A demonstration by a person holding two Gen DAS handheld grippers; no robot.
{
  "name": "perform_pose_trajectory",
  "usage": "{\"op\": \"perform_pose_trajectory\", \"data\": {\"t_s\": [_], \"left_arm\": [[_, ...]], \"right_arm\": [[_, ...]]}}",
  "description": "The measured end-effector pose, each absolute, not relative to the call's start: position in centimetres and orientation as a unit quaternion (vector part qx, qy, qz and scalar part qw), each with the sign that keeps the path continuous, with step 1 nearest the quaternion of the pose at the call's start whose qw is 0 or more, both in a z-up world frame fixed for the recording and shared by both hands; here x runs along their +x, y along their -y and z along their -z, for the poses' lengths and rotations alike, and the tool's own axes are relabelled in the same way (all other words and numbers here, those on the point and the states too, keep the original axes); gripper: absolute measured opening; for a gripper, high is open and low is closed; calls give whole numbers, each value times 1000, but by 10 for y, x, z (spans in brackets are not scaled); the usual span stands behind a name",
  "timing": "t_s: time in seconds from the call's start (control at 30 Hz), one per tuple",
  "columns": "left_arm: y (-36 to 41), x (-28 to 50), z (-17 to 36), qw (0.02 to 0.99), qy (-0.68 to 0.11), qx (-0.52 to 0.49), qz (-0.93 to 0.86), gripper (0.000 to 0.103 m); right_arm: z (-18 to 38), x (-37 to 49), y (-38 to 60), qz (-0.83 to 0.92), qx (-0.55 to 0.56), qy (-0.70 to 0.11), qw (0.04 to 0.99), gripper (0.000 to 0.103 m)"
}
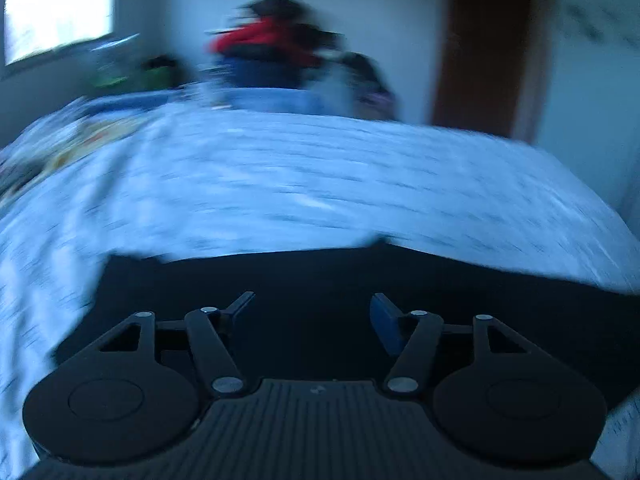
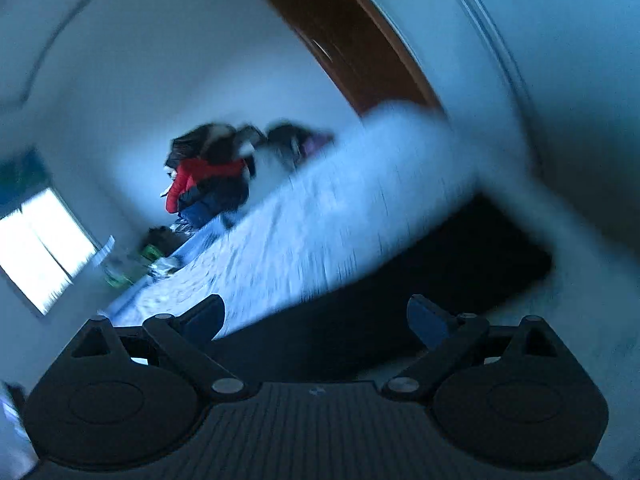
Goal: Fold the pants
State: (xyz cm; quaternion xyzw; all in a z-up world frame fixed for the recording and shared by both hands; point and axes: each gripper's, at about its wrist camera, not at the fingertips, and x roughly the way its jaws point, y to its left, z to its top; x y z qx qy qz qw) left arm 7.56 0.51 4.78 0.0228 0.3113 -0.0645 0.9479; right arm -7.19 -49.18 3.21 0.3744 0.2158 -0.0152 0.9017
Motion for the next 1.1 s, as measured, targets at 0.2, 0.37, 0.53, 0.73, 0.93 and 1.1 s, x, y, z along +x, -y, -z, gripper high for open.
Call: {"op": "perform_pose_trajectory", "data": {"t_s": [0.2, 0.37, 0.53, 0.73, 0.93, 1.1], "left_arm": [[98, 75, -26, 929, -309, 99, 178, 70], [170, 69, -10, 910, -303, 144, 243, 70], [218, 70, 5, 902, -293, 168, 268, 76], [254, 80, 17, 889, -306, 190, 284, 76], [273, 93, 26, 889, -310, 197, 273, 76], [277, 102, 21, 896, -313, 165, 267, 79]], "right_arm": [[14, -62, 517, 57, 449, -239, 859, 98], [21, -35, 541, 74, 479, -212, 849, 98], [23, -7, 555, 97, 457, -192, 863, 91], [35, 19, 567, 155, 424, -209, 868, 12], [18, 18, 563, 146, 370, -193, 897, 6], [-25, 11, 557, 145, 287, -138, 937, 6]]}}
